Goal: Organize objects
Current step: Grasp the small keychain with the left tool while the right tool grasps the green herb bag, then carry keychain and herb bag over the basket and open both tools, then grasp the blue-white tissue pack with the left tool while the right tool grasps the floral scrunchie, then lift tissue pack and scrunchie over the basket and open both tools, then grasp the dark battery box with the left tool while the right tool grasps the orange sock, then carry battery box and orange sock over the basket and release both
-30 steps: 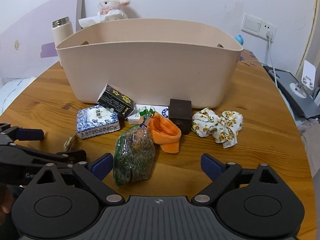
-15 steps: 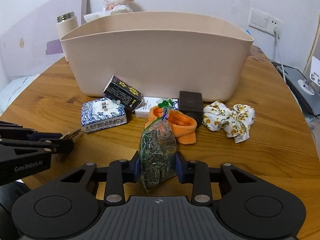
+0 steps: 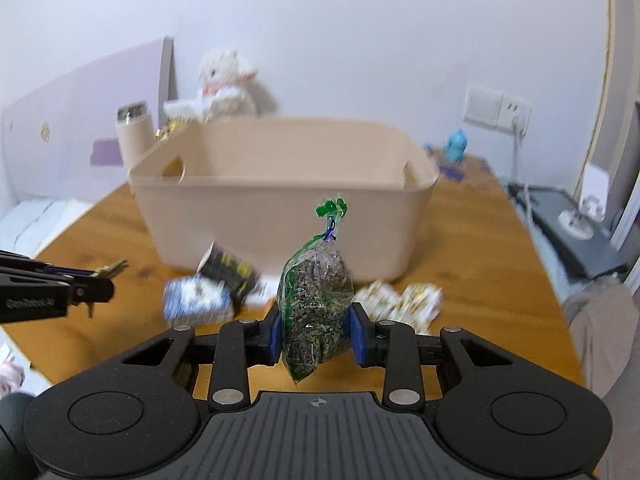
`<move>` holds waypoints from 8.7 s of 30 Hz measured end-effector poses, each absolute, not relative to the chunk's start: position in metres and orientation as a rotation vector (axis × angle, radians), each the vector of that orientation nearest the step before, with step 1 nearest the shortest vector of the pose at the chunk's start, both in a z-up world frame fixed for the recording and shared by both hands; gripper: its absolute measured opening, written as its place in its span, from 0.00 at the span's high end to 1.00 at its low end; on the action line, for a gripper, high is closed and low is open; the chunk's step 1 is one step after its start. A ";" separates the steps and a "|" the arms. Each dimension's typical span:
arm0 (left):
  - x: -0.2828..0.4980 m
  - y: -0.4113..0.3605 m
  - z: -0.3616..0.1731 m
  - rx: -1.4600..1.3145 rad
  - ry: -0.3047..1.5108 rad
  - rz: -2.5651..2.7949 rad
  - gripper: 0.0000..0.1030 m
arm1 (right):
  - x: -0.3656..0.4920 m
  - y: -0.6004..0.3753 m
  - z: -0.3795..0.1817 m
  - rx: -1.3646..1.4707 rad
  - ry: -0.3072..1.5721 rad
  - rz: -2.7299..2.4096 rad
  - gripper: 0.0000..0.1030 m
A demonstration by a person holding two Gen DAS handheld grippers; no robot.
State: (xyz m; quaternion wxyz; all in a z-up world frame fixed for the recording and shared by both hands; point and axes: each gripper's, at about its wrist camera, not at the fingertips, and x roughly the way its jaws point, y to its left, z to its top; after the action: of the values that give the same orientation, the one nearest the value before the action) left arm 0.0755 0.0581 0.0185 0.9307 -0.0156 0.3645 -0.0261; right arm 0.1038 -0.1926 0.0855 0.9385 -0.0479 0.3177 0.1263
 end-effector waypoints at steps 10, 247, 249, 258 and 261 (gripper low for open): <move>0.125 0.051 0.072 -0.004 0.576 -0.006 0.86 | 0.144 -0.207 0.133 -0.103 0.494 0.194 0.71; 0.152 0.027 -0.039 -0.079 0.862 -0.013 0.50 | 0.154 -0.193 0.033 -0.115 0.802 0.351 0.92; 0.144 0.029 -0.029 -0.064 0.837 -0.009 0.50 | 0.149 -0.195 0.043 -0.116 0.775 0.346 0.92; 0.113 0.032 0.033 -0.023 0.701 0.005 0.50 | 0.134 -0.206 0.095 -0.112 0.626 0.320 0.92; 0.108 0.030 0.052 -0.005 0.660 0.005 0.50 | 0.134 -0.208 0.114 -0.121 0.573 0.316 0.92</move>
State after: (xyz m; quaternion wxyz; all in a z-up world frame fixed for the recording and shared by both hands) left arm 0.1085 0.0299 0.0517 0.9461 -0.0026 0.3239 0.0022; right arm 0.1339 -0.2078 0.1138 0.9451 -0.0595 0.2813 0.1552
